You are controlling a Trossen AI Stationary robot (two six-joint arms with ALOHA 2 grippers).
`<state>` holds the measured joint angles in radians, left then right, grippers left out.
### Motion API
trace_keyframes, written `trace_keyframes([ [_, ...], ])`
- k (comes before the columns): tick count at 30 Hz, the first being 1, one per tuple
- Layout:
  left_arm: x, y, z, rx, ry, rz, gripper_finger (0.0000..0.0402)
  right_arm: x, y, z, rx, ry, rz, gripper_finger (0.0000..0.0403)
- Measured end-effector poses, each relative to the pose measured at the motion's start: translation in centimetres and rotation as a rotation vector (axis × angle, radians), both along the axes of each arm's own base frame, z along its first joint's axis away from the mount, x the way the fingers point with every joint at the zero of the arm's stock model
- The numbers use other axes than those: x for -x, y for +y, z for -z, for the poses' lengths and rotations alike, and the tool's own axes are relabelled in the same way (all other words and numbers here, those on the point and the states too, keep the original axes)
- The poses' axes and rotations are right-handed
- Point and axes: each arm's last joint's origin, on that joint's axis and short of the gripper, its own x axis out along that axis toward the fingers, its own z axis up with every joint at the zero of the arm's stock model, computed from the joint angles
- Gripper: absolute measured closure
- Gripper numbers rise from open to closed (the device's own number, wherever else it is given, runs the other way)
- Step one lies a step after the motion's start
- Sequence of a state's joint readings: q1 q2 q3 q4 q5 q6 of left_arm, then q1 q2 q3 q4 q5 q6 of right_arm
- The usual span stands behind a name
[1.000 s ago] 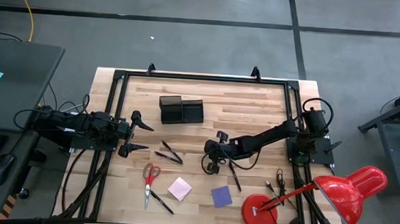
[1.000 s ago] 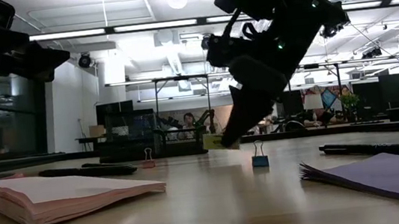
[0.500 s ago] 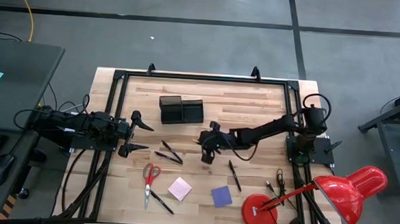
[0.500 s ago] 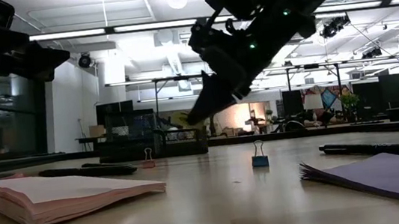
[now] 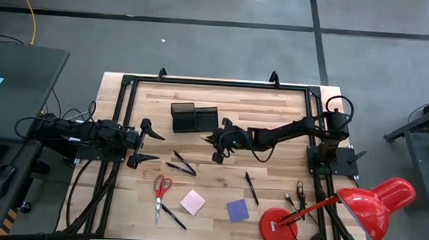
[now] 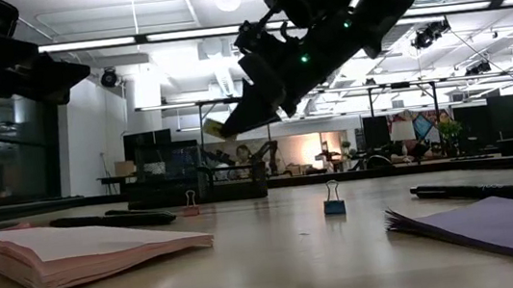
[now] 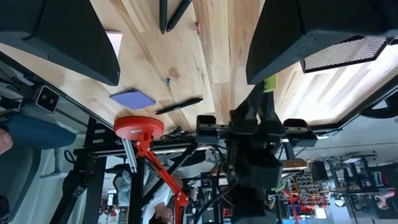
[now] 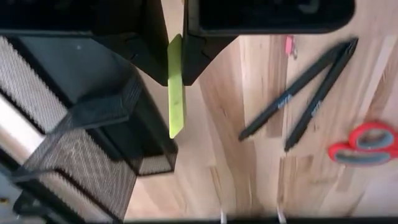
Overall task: Pick and place office supplies into organizer
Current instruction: Put the yellow eraser into the black desk organizer
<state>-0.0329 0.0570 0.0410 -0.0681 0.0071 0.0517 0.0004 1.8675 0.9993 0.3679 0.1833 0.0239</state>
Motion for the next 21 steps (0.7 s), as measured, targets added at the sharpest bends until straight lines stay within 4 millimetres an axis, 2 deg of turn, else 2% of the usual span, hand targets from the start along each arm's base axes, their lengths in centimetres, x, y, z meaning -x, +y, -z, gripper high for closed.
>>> trace_keyframes([
  [5,0.0,0.0,-0.1,0.004,-0.011,-0.001,0.0066,-0.7,-0.3,-0.9,0.031,-0.013,-0.001,0.0391],
  [9,0.0,0.0,-0.2,0.004,-0.022,-0.001,0.0066,-2.6,-0.6,-1.3,0.048,0.001,-0.005,0.0389],
  [21,0.2,0.0,-1.5,0.038,-0.056,-0.011,0.0066,-9.4,-3.3,1.1,0.153,0.234,0.025,0.0387],
])
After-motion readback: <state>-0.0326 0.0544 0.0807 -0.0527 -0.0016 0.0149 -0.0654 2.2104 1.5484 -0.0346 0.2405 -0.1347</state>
